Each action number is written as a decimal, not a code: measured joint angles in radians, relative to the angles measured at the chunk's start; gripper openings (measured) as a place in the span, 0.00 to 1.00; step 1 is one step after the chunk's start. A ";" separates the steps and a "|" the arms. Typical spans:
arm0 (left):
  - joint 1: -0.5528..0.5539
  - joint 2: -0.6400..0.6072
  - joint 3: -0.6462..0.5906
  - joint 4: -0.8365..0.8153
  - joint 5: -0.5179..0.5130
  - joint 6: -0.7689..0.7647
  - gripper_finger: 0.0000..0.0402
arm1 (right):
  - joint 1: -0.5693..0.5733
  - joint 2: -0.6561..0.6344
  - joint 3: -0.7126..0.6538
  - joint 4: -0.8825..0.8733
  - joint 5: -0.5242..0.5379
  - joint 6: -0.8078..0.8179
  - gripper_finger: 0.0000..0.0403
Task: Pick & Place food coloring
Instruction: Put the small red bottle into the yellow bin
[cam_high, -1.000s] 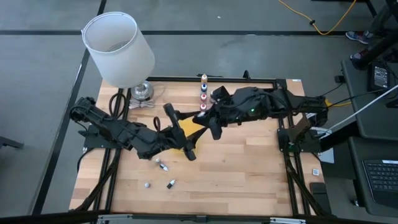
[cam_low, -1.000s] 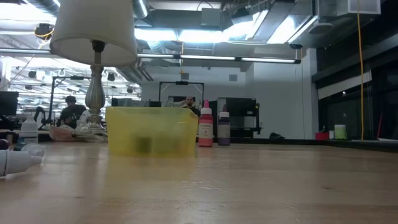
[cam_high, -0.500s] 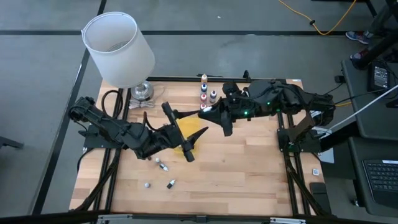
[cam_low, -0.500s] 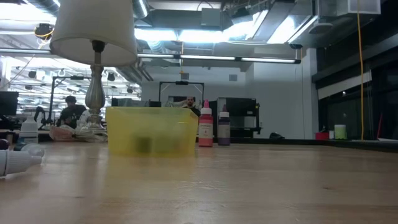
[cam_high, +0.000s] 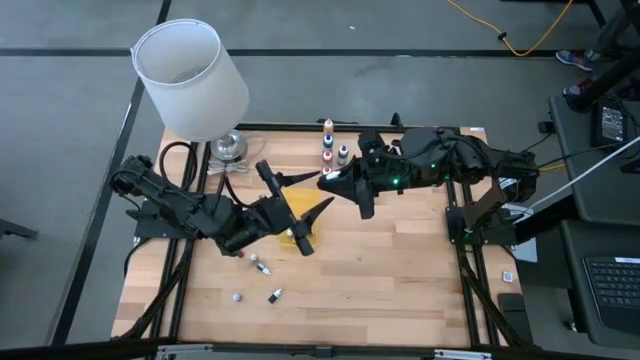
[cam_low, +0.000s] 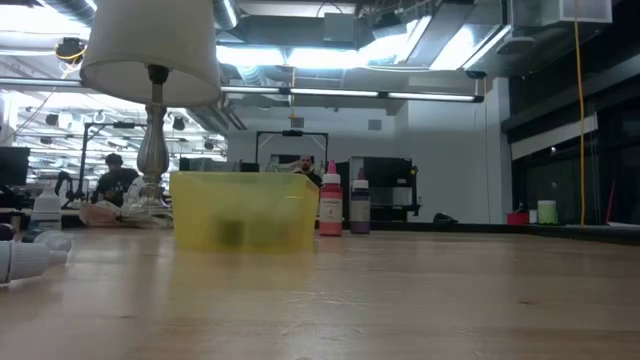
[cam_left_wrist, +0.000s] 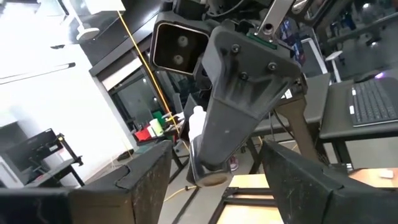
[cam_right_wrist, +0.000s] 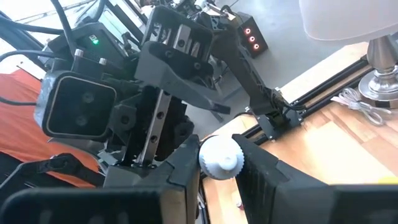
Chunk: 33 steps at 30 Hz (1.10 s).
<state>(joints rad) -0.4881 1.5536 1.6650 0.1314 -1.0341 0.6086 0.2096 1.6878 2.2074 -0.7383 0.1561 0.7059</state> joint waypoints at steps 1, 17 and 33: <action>0.000 0.000 0.000 0.000 0.000 -0.001 0.59 | 0.000 0.000 0.000 0.003 0.000 0.000 0.23; 0.008 0.000 0.000 0.000 -0.006 -0.018 0.26 | 0.000 0.000 0.000 0.007 -0.001 -0.008 0.23; 0.009 0.000 0.000 0.002 -0.024 -0.023 0.20 | 0.000 -0.001 0.000 0.019 0.055 -0.004 0.27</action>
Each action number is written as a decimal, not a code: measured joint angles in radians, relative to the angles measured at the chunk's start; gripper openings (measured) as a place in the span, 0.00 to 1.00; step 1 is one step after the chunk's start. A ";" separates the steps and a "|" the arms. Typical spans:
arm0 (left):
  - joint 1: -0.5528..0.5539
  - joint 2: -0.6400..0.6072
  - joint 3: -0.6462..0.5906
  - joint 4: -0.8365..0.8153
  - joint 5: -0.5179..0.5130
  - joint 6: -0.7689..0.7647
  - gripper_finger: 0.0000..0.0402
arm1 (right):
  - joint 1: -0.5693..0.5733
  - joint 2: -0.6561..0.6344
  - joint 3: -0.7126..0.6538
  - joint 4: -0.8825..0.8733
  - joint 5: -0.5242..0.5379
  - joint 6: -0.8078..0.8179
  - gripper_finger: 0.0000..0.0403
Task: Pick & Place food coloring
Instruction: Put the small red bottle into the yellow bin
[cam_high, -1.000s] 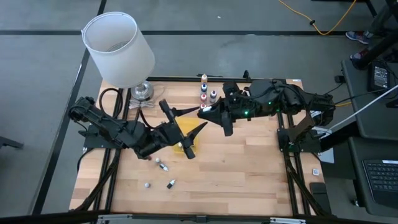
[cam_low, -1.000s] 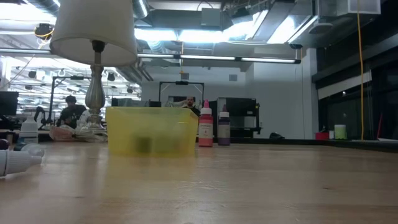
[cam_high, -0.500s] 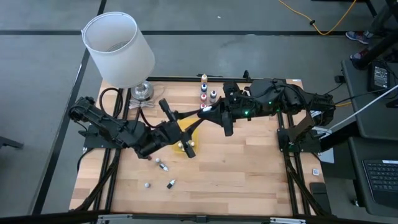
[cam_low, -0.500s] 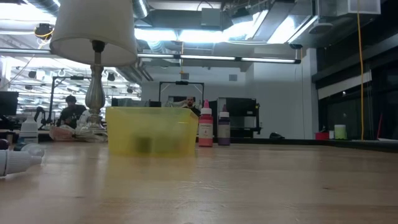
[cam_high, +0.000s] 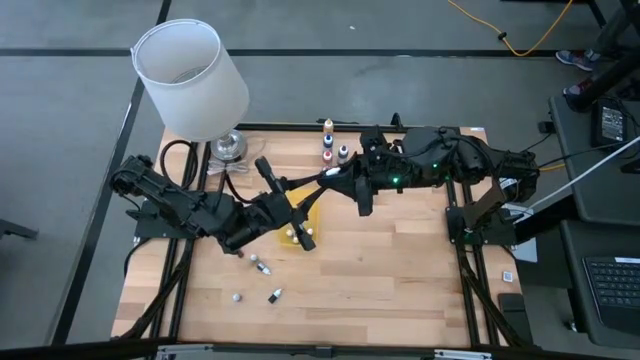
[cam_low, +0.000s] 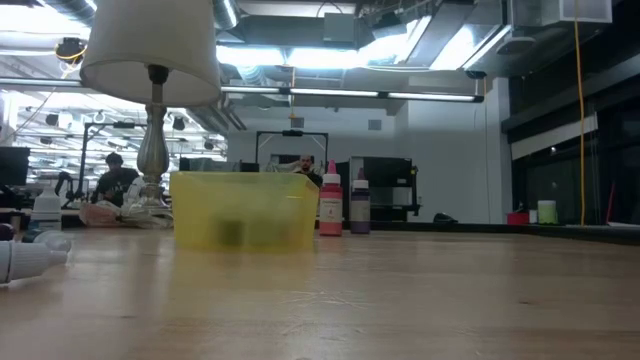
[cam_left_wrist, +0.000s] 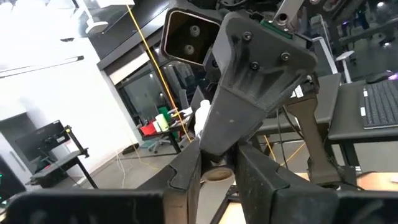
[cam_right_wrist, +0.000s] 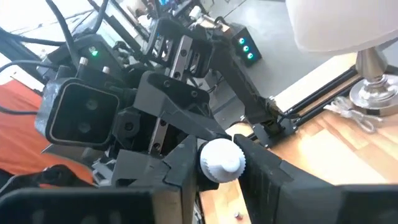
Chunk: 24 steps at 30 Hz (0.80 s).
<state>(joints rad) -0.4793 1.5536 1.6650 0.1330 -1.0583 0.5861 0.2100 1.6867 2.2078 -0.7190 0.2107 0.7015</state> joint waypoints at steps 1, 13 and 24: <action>0.000 0.000 0.000 0.002 -0.003 0.000 0.19 | 0.000 0.000 0.000 0.009 0.003 -0.002 0.29; 0.000 0.000 0.000 -0.001 -0.016 0.002 0.18 | -0.003 -0.041 0.008 0.018 0.029 -0.026 0.44; 0.000 0.000 0.000 -0.001 -0.021 0.013 0.19 | -0.018 -0.046 0.008 -0.038 -0.048 -0.028 0.45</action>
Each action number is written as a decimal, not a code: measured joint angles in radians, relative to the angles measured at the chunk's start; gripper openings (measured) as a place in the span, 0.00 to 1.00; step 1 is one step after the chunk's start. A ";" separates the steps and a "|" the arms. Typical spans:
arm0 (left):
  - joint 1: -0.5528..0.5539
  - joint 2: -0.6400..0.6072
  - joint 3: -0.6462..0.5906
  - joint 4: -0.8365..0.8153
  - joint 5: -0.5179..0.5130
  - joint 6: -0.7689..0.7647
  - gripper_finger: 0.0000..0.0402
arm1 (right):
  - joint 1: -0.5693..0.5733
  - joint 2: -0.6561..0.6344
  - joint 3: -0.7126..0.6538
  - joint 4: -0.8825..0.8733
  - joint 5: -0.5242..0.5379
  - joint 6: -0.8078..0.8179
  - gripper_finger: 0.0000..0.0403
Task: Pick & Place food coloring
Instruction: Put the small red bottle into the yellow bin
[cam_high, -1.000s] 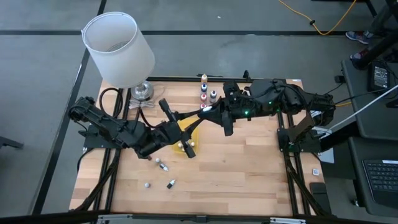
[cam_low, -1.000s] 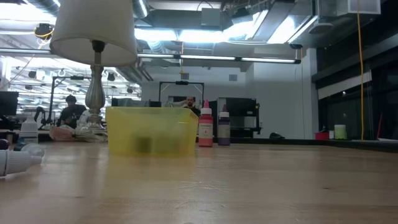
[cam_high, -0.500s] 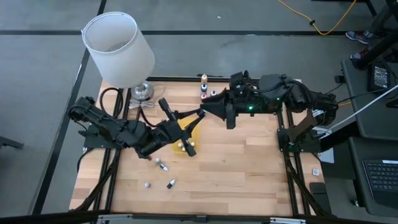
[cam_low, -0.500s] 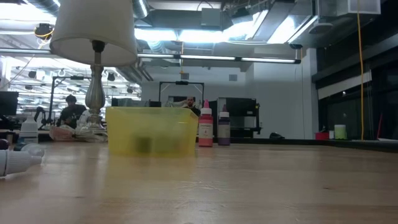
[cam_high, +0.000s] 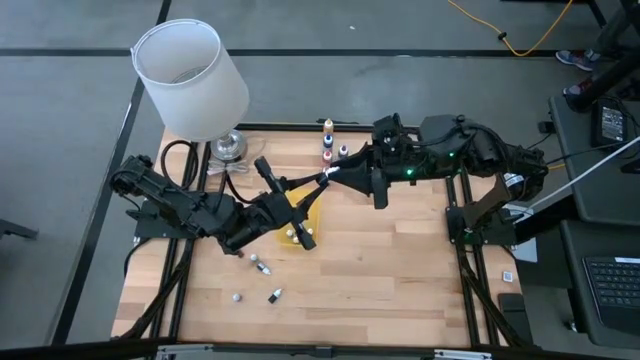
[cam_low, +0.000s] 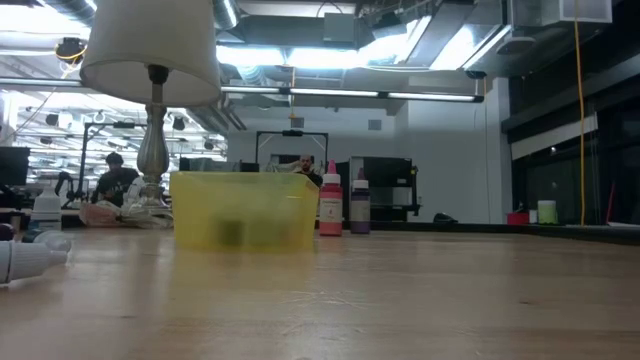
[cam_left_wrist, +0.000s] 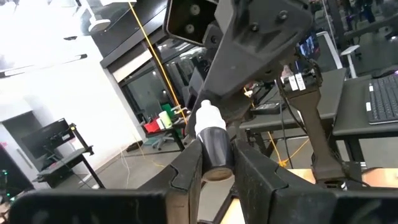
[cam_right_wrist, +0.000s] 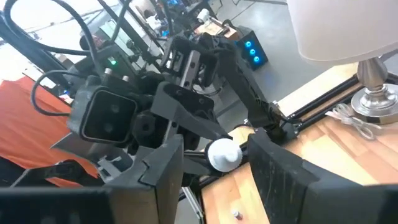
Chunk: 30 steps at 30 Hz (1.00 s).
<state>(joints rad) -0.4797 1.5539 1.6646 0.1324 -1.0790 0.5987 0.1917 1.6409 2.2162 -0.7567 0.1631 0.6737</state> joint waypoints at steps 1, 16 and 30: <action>0.000 0.000 0.000 0.001 0.000 0.006 0.19 | 0.000 0.000 0.000 -0.001 0.000 -0.002 0.45; 0.000 0.000 0.000 0.003 0.000 0.008 0.19 | 0.000 0.000 0.000 -0.013 0.000 -0.024 0.25; 0.000 0.000 0.000 0.002 -0.004 0.035 0.23 | 0.000 0.000 0.000 -0.019 0.001 -0.029 0.19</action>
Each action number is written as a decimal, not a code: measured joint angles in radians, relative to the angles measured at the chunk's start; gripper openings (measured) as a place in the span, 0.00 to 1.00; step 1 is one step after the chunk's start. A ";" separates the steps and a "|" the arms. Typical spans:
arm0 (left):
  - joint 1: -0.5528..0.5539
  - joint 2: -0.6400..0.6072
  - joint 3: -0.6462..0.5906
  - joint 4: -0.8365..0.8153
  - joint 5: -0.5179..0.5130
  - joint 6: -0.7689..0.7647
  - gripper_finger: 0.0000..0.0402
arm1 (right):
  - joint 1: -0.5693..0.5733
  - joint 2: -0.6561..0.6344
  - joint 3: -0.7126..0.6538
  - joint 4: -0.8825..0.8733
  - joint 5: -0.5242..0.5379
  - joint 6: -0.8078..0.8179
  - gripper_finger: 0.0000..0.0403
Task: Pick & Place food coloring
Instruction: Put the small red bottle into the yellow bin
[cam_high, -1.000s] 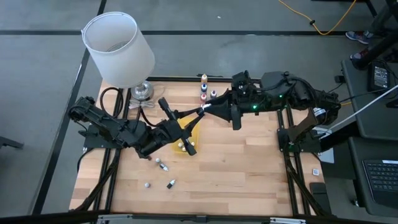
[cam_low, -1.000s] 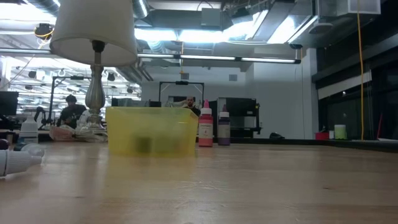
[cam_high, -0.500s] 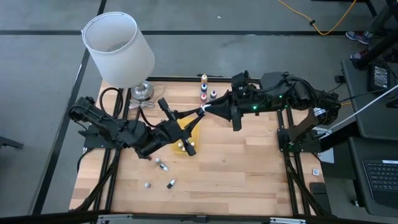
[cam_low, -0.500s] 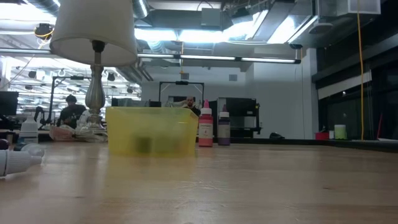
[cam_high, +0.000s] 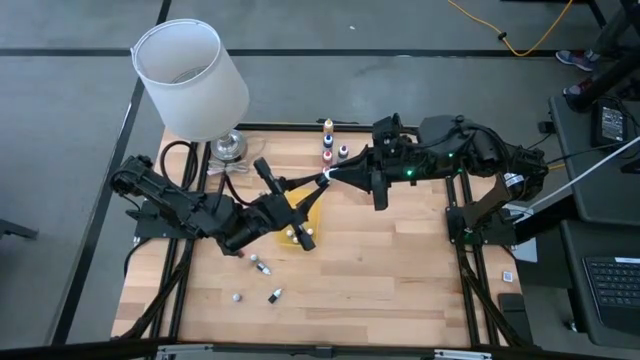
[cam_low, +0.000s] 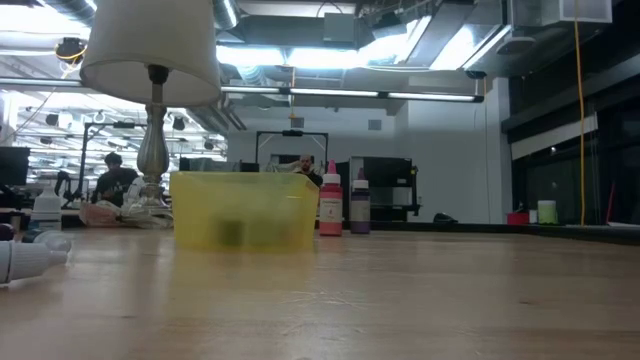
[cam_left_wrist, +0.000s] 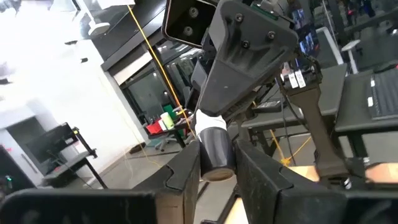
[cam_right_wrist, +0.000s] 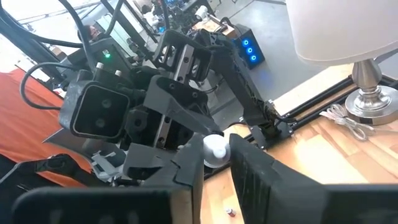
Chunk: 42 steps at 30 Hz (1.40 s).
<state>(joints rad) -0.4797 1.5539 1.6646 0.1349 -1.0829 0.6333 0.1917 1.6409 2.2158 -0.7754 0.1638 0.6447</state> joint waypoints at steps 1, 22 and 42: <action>0.000 0.000 0.000 0.000 -0.005 0.014 0.24 | 0.000 0.000 0.000 -0.003 0.000 -0.003 0.19; -0.122 -0.140 0.001 -0.182 -0.382 -0.082 0.41 | -0.005 0.000 -0.012 -0.067 0.009 -0.056 0.13; -0.307 -0.250 0.001 -0.270 -0.489 -0.231 0.41 | -0.110 0.259 -0.048 -0.184 -0.139 -0.140 0.16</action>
<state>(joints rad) -0.7868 1.3041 1.6653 -0.1349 -1.5719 0.4019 0.0814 1.8999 2.1677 -0.9598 0.0252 0.5052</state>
